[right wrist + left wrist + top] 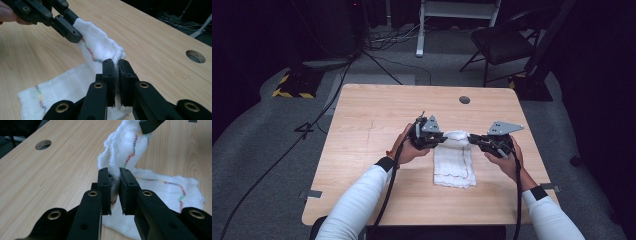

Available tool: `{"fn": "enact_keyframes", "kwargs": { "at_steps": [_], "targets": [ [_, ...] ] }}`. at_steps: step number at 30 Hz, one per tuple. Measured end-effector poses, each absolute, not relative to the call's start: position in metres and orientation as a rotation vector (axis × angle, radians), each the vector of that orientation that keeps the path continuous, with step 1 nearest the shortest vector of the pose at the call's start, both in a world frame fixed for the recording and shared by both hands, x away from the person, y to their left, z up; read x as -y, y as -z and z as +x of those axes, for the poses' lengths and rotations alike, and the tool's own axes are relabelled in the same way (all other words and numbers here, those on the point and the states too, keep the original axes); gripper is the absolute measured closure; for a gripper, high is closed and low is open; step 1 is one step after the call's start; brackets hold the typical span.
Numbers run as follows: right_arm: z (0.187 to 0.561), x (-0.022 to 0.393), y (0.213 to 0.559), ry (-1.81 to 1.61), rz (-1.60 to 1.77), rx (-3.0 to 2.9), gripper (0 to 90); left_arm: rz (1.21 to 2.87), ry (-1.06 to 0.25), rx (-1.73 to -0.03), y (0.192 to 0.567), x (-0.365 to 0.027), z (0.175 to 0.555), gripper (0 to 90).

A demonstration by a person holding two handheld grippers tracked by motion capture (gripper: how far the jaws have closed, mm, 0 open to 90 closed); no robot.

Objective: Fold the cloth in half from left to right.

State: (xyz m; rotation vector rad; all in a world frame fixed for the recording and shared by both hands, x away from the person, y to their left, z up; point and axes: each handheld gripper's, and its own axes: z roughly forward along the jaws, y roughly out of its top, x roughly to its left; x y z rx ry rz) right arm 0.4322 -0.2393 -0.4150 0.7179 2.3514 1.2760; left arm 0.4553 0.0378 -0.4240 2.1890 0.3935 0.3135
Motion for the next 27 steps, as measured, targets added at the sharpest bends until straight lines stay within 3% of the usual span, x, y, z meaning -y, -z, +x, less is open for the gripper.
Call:
{"fn": "enact_keyframes", "kwargs": {
  "at_steps": [27],
  "targets": [
    [0.392, 0.245, 0.433, -1.287, 0.621, -2.491, 85.0, 2.282, -0.217, -0.264, 0.443, -0.045, 0.411, 82.0]
  ]
}}
